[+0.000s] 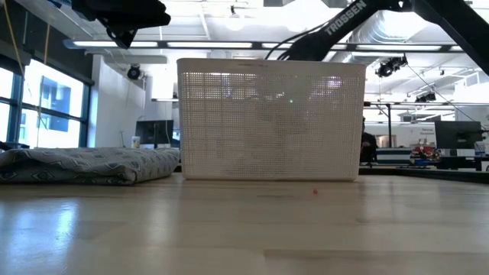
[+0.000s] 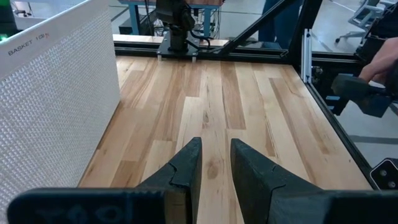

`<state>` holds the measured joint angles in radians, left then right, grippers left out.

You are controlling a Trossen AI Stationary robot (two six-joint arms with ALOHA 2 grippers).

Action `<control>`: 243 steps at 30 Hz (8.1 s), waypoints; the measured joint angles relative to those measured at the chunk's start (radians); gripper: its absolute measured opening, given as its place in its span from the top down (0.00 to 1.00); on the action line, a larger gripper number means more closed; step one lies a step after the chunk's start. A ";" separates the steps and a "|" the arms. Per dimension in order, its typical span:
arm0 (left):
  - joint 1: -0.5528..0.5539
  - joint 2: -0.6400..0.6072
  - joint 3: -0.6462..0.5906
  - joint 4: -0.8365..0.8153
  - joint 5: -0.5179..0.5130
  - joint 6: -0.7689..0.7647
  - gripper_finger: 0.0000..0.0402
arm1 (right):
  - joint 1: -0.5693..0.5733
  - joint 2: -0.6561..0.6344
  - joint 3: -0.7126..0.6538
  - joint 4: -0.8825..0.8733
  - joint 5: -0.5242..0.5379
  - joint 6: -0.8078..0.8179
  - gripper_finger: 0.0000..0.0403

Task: Pick & place medical supplies in basket/bin
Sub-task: Put the dark orange pill bottle into the white bin, then adjust the white bin, then return to Home Position

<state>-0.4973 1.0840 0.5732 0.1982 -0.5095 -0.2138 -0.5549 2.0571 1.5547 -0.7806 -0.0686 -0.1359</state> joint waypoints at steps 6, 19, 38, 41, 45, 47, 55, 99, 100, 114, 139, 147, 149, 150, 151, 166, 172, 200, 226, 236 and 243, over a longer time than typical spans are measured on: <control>0.000 0.000 0.000 0.000 0.000 0.000 0.71 | 0.002 0.000 0.000 0.001 0.008 0.001 0.61; 0.000 0.000 0.000 -0.010 0.000 0.000 0.71 | 0.001 0.000 0.000 0.003 -0.009 0.004 0.60; 0.000 0.000 0.000 -0.011 0.000 0.000 0.71 | 0.002 -0.093 0.000 0.008 -0.009 0.030 0.33; 0.000 0.000 0.000 -0.011 0.000 0.000 0.71 | 0.006 -0.143 0.000 0.021 -0.004 0.030 0.33; 0.000 0.000 0.000 -0.011 0.000 0.000 0.71 | 0.020 -0.187 0.000 0.026 -0.004 0.027 0.32; 0.000 0.000 0.000 -0.011 0.000 0.000 0.71 | 0.031 -0.199 0.000 0.026 -0.005 0.028 0.31; 0.000 0.000 0.000 -0.011 0.000 -0.001 0.71 | 0.092 -0.201 0.001 0.008 0.148 0.043 0.30; 0.000 0.005 0.000 -0.039 -0.215 -0.084 0.71 | 0.918 -0.557 -0.530 0.278 0.724 0.701 0.30; 0.001 0.016 0.000 -0.024 -0.232 -0.088 0.71 | 0.934 -0.557 -0.556 0.308 0.757 0.713 0.30; 0.128 0.241 -0.002 0.243 -0.161 -0.042 0.71 | 0.980 -0.558 -0.933 0.936 0.911 0.654 0.30; 0.418 0.298 0.003 0.193 -0.145 -0.069 0.71 | 0.723 -0.560 -0.955 1.207 0.968 0.379 0.30; 0.419 0.305 0.003 0.127 -0.152 -0.089 0.71 | 0.727 -0.560 -0.956 1.206 0.873 0.385 0.30; 0.419 0.305 0.003 0.125 -0.113 -0.103 0.71 | 0.725 -0.560 -0.957 1.205 0.816 0.381 0.30; 0.419 0.305 0.003 0.127 -0.083 -0.106 0.71 | 0.726 -0.560 -0.957 1.205 0.790 0.377 0.30; 0.416 0.305 0.003 0.134 -0.048 -0.106 0.71 | 0.732 -0.560 -0.958 1.205 0.772 0.374 0.30; 0.329 0.278 0.002 0.249 0.185 -0.078 0.71 | 0.821 -0.559 -0.958 1.370 0.716 0.129 0.30; 0.264 0.277 0.002 0.288 0.187 0.035 0.71 | 0.850 -0.559 -0.958 1.436 0.754 0.057 0.30; 0.194 0.137 0.002 0.198 0.187 0.119 0.71 | 0.891 -0.721 -0.958 1.215 0.669 0.186 0.30; 0.190 -0.065 -0.024 -0.105 0.150 0.069 0.71 | 0.901 -0.925 -0.958 0.774 0.653 0.344 0.30; 0.183 -0.130 -0.047 -0.144 0.108 0.078 0.71 | 0.925 -1.108 -1.151 0.872 0.658 0.359 0.30; 0.183 -0.239 -0.049 -0.207 0.098 0.114 0.71 | 0.920 -1.338 -1.251 0.917 0.660 0.282 0.32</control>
<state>-0.3145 0.8454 0.5237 -0.0087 -0.4118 -0.0995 0.3649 0.7186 0.3038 0.1366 0.5909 0.1462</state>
